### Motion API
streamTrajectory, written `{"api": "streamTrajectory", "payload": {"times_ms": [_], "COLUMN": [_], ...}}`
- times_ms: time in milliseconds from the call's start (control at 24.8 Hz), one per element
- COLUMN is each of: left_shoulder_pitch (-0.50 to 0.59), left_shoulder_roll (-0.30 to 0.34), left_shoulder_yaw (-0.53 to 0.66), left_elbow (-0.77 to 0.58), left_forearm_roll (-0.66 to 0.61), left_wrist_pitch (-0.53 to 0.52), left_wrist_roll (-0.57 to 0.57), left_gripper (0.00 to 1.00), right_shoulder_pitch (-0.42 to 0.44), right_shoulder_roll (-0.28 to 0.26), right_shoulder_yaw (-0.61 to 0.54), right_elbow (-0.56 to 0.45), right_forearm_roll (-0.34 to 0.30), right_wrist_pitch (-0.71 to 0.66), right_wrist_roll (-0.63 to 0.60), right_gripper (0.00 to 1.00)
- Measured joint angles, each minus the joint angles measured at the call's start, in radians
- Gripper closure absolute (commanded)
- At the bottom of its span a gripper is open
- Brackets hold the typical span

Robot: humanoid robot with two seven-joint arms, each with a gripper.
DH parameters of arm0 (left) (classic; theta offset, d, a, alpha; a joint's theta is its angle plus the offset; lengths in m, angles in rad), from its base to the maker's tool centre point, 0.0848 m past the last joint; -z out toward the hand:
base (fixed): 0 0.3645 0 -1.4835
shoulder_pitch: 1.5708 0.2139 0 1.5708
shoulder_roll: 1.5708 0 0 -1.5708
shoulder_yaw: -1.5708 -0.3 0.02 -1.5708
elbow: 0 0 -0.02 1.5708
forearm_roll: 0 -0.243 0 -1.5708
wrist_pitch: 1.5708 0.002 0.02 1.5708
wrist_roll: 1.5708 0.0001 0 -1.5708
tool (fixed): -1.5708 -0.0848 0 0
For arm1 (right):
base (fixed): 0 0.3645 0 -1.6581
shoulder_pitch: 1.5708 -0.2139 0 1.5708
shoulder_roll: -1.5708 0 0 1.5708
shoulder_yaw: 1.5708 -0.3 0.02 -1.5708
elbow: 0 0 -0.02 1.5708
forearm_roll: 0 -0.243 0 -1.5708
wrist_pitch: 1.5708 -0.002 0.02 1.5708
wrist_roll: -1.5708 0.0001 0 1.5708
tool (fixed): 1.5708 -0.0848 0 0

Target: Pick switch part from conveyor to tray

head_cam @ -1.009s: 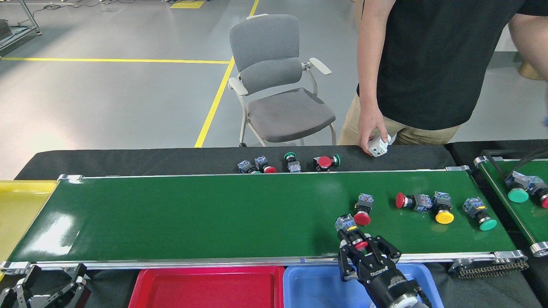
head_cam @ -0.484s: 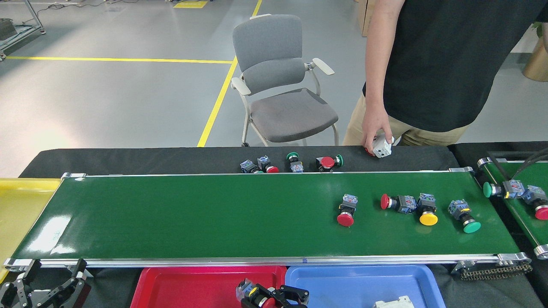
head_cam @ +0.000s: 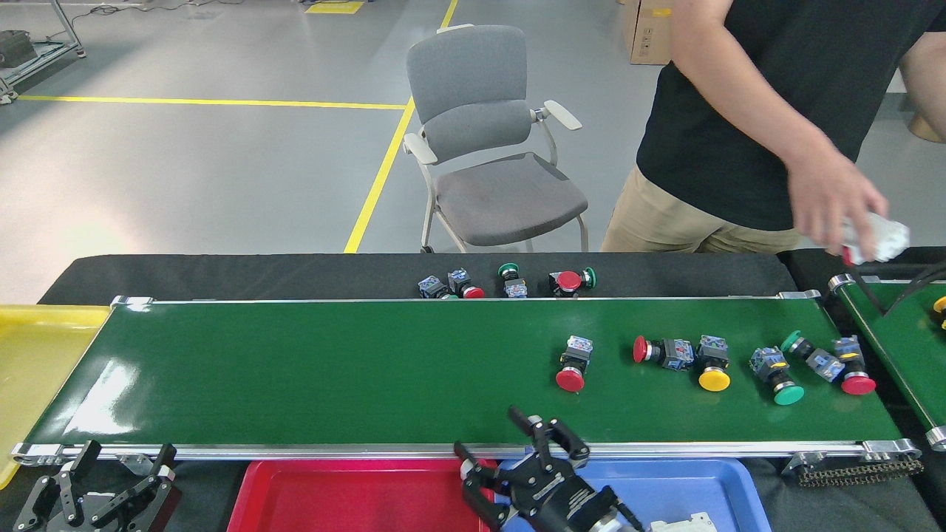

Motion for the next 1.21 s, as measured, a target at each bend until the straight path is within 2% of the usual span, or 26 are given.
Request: {"api": "streamTrajectory", "payload": {"times_ms": [81,202,282,403,484,646,767,928,1089,1210], "left_shoulder_pitch": [0.005,0.007,0.007,-0.007,-0.031,-0.115,-0.185,-0.266,-0.329,-0.368], "left_shoulder_roll": [0.0,-0.016,-0.05,-0.118,-0.165,-0.247,-0.269,-0.269,-0.276,-0.289], "left_shoulder_yaw": [-0.011,-0.089,-0.175,-0.297,-0.374,-0.551,-0.657,-0.763,-0.795,-0.796], "left_elbow": [-0.025,-0.082,-0.125,-0.167,-0.173,-0.152,-0.07,0.048,0.155,0.213], "left_forearm_roll": [0.0,0.0,-0.001,-0.014,-0.061,-0.23,-0.265,-0.267,-0.267,-0.267], "left_wrist_pitch": [0.004,-0.016,-0.02,-0.025,0.003,0.111,0.192,0.305,0.366,0.382], "left_wrist_roll": [-0.002,-0.013,-0.035,-0.102,-0.148,-0.183,-0.191,-0.194,-0.195,-0.195], "left_gripper": [0.0,0.0,0.0,0.0,0.0,0.0,0.0,0.0,0.0,0.0], "right_shoulder_pitch": [0.031,0.123,0.191,0.243,0.263,0.261,0.211,0.086,-0.014,-0.113], "right_shoulder_roll": [-0.039,-0.084,-0.102,-0.111,-0.113,-0.109,-0.089,0.002,0.046,0.049], "right_shoulder_yaw": [-0.073,-0.156,-0.187,-0.204,-0.21,-0.21,-0.205,-0.186,-0.165,-0.095], "right_elbow": [-0.014,-0.024,-0.025,-0.027,-0.027,-0.027,-0.024,0.033,0.151,0.263], "right_forearm_roll": [0.0,0.0,-0.001,-0.001,-0.001,-0.001,-0.001,0.006,0.062,0.083], "right_wrist_pitch": [0.072,0.122,0.133,0.139,0.139,0.14,0.145,0.153,0.176,0.266], "right_wrist_roll": [-0.056,-0.141,-0.206,-0.256,-0.267,-0.268,-0.199,-0.082,-0.025,-0.011], "right_gripper": [0.07,0.06,0.06,0.06,0.06,0.06,0.06,0.08,0.1,0.09]}}
